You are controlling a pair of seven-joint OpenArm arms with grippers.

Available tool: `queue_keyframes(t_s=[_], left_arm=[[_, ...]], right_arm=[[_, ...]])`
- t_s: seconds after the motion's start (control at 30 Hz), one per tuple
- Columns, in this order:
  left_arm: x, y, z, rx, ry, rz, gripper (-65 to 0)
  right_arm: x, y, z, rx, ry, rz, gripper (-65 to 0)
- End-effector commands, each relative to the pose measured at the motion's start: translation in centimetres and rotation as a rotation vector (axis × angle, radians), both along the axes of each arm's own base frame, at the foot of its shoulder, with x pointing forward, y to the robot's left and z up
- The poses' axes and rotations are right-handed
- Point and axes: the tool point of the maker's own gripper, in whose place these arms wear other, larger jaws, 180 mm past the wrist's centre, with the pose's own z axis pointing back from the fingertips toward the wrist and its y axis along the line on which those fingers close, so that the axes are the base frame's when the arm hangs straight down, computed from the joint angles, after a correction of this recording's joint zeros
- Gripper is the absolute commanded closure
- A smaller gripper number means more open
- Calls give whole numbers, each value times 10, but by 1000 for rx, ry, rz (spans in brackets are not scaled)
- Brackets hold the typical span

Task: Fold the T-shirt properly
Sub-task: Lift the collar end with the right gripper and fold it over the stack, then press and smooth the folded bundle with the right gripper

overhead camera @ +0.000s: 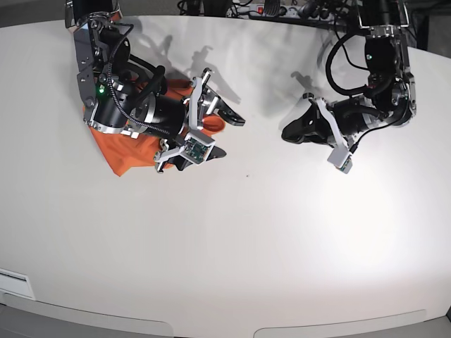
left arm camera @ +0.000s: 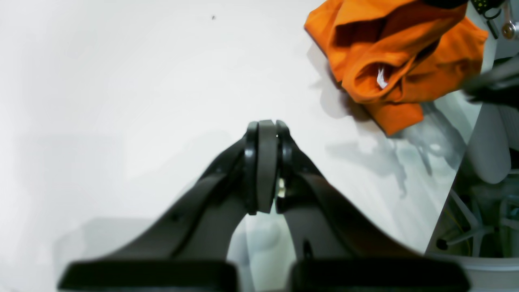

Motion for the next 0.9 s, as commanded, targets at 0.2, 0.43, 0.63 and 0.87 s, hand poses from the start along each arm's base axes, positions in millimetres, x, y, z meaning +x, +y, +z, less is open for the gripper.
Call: queue_keyframes(t_s=[0.2, 0.43, 0.63, 0.87], left_arm=[[6, 0, 13, -8, -55, -11, -1], [8, 0, 13, -5, -60, -6, -1], [8, -1, 15, -20, -63, -7, -1], [7, -2, 14, -19, -58, -11, -1]], right_arm=[[31, -81, 43, -9, -147, -261, -403], [0, -152, 12, -65, -4, -433, -403], [-5, -157, -8, -29, 52, -460, -403], [16, -169, -27, 19, 103, -503, -403]])
